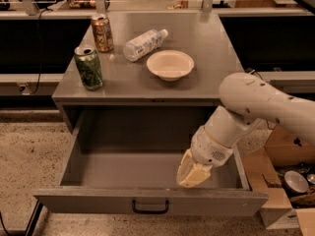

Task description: Open top drawer

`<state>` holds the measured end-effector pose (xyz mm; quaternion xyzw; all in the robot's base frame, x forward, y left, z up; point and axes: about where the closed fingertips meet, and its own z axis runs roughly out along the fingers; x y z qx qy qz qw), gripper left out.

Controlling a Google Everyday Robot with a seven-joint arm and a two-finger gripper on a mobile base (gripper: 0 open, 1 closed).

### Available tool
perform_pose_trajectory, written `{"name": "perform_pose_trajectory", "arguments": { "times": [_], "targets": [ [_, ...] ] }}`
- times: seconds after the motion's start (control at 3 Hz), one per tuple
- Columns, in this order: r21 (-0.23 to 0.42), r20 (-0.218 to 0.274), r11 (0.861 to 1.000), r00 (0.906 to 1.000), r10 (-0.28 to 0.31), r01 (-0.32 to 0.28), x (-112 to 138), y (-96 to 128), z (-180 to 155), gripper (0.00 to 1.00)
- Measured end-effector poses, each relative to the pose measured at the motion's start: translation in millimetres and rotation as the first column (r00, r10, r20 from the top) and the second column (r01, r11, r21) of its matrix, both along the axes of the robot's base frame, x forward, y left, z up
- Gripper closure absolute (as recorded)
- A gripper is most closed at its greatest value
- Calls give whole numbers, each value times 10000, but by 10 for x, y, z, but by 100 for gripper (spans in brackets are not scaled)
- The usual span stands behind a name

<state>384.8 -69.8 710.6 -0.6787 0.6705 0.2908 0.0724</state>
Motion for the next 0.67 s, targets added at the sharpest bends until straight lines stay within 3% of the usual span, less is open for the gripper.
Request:
{"name": "perform_pose_trajectory", "arguments": {
  "times": [0.33,0.67],
  "targets": [
    [-44,1451,9985,9880,-530,542,181,-150,237,100],
    [299,2647,9886,9525,-1504,1477,398,-225,551,100]
  ]
}}
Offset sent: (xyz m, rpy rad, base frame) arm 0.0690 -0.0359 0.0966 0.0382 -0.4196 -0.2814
